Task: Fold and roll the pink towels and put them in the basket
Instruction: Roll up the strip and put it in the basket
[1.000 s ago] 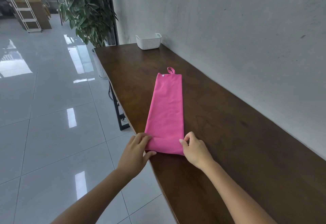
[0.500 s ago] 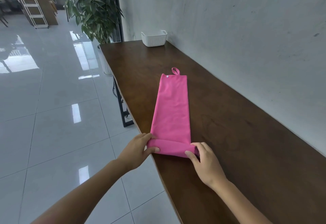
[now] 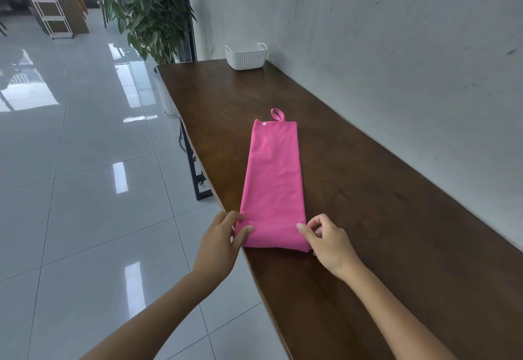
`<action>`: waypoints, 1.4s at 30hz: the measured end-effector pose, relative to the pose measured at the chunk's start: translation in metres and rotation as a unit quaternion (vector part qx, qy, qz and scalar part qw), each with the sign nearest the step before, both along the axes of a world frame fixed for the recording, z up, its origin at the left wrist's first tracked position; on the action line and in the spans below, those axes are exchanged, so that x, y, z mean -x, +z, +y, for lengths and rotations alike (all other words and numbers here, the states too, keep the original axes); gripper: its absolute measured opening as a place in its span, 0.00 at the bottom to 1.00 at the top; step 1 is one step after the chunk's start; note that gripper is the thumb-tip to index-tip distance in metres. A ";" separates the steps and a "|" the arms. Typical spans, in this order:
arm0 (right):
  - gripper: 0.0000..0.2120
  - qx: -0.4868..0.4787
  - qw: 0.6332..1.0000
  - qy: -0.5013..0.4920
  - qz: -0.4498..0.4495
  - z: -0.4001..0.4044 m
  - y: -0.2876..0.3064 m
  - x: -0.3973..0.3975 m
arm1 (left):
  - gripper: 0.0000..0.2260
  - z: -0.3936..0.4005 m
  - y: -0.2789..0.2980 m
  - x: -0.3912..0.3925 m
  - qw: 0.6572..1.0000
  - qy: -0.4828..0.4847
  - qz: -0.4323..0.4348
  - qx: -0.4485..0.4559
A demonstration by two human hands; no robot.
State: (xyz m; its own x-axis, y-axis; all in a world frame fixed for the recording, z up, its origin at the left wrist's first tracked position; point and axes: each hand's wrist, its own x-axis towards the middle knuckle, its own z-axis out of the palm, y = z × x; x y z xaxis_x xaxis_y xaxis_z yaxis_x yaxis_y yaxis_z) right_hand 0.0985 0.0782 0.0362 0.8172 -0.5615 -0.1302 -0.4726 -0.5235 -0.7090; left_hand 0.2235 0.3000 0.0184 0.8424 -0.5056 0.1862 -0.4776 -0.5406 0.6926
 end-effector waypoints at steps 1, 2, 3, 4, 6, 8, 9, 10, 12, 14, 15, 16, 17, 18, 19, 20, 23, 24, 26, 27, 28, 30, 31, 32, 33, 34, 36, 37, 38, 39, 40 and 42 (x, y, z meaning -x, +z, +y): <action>0.18 -0.002 1.000 -0.008 0.008 -0.003 -0.001 -0.004 | 0.19 0.001 -0.003 0.000 1.000 -0.014 -0.008 -0.002; 0.18 -0.002 1.000 -0.018 0.016 -0.006 -0.001 -0.009 | 0.21 0.003 -0.006 -0.002 1.000 -0.029 -0.009 -0.009; 0.19 -0.003 0.999 -0.028 0.022 -0.008 -0.001 -0.013 | 0.23 0.004 -0.006 -0.004 0.999 -0.043 -0.007 -0.020; 0.20 -0.005 0.999 -0.038 0.028 -0.010 -0.001 -0.018 | 0.25 0.004 -0.007 -0.008 0.998 -0.058 -0.004 -0.035; 0.21 0.000 0.997 -0.057 0.043 -0.011 0.002 -0.025 | 0.27 0.002 -0.005 -0.015 0.996 -0.073 0.013 -0.052; 0.20 0.035 0.996 -0.078 0.012 -0.009 0.002 -0.027 | 0.27 -0.004 0.001 -0.022 0.994 -0.079 0.034 -0.061; 0.18 0.057 0.995 -0.077 -0.026 -0.007 0.001 -0.026 | 0.27 -0.006 0.003 -0.025 0.994 -0.082 0.038 -0.068; 0.15 0.082 0.992 -0.063 -0.070 -0.005 -0.001 -0.024 | 0.26 -0.008 0.005 -0.027 0.992 -0.087 0.038 -0.078; 0.08 0.116 0.985 -0.011 -0.129 0.001 -0.005 -0.017 | 0.23 -0.009 0.007 -0.032 0.991 -0.093 0.033 -0.091; 0.04 0.121 0.982 0.020 -0.144 0.006 -0.009 -0.007 | 0.21 -0.009 0.008 -0.035 0.990 -0.095 0.031 -0.095; 0.05 0.114 0.984 0.031 -0.136 0.008 -0.009 -0.001 | 0.21 -0.008 0.008 -0.035 0.990 -0.096 0.032 -0.094; 0.12 0.105 0.987 0.045 -0.117 0.009 -0.009 0.005 | 0.20 -0.006 0.009 -0.035 0.990 -0.097 0.037 -0.092; 0.19 0.094 0.989 0.066 -0.090 0.010 -0.010 0.012 | 0.19 -0.004 0.009 -0.033 0.990 -0.097 0.046 -0.089; 0.25 0.092 0.990 0.086 -0.066 0.011 -0.011 0.020 | 0.19 -0.001 0.009 -0.029 0.989 -0.098 0.060 -0.088; 0.29 0.093 0.989 0.104 -0.054 0.013 -0.013 0.027 | 0.19 0.002 0.009 -0.026 0.988 -0.102 0.075 -0.089; 0.32 0.099 0.987 0.116 -0.051 0.014 -0.015 0.034 | 0.20 0.006 0.008 -0.021 0.986 -0.108 0.086 -0.091; 0.33 0.098 0.985 0.130 -0.050 0.017 -0.018 0.050 | 0.19 0.015 0.007 -0.009 0.982 -0.120 0.116 -0.091; 0.33 0.093 0.985 0.133 -0.050 0.017 -0.018 0.052 | 0.19 0.018 0.007 -0.005 0.981 -0.121 0.122 -0.088; 0.31 0.080 0.986 0.136 -0.051 0.016 -0.017 0.053 | 0.20 0.022 0.005 -0.001 0.984 -0.115 0.108 -0.085; 0.29 0.070 0.987 0.133 -0.054 0.015 -0.016 0.052 | 0.21 0.023 0.002 0.001 0.987 -0.106 0.090 -0.077; 0.27 0.055 0.989 0.126 -0.060 0.012 -0.016 0.050 | 0.21 0.023 0.000 0.003 0.991 -0.093 0.070 -0.059; 0.25 0.013 0.991 0.116 -0.064 0.006 -0.014 0.044 | 0.21 0.022 -0.003 0.004 0.997 -0.078 0.020 -0.013; 0.24 -0.010 0.991 0.114 -0.064 0.003 -0.013 0.040 | 0.21 0.020 -0.004 0.004 0.997 -0.083 -0.004 -0.002; 0.23 -0.033 0.991 0.114 -0.066 0.000 -0.011 0.036 | 0.23 0.020 -0.005 0.003 0.996 -0.092 -0.020 0.001; 0.21 -0.058 0.989 0.114 -0.067 -0.003 -0.010 0.033 | 0.25 0.019 -0.006 0.001 0.994 -0.101 -0.028 -0.004; 0.18 -0.086 0.988 0.112 -0.067 -0.006 -0.008 0.029 | 0.26 0.020 -0.007 0.000 0.993 -0.110 -0.028 -0.013; 0.13 -0.130 0.984 0.106 -0.060 -0.011 -0.006 0.021 | 0.27 0.021 -0.009 -0.006 0.991 -0.124 -0.016 -0.039; 0.12 -0.141 0.983 0.100 -0.054 -0.014 -0.007 0.016 | 0.27 0.019 -0.008 -0.008 0.991 -0.123 -0.009 -0.049; 0.12 -0.147 0.984 0.091 -0.051 -0.015 -0.007 0.011 | 0.26 0.016 -0.007 -0.012 0.992 -0.114 -0.001 -0.056; 0.13 -0.139 0.986 0.076 -0.051 -0.017 -0.007 0.005 | 0.25 0.011 -0.005 -0.015 0.993 -0.101 0.006 -0.060; 0.15 -0.114 0.990 0.055 -0.055 -0.018 -0.008 -0.001 | 0.24 0.005 -0.002 -0.019 0.994 -0.087 0.014 -0.061; 0.12 -0.035 0.996 0.012 -0.081 -0.014 -0.008 -0.011 | 0.22 -0.007 0.007 -0.027 0.995 -0.059 0.041 -0.062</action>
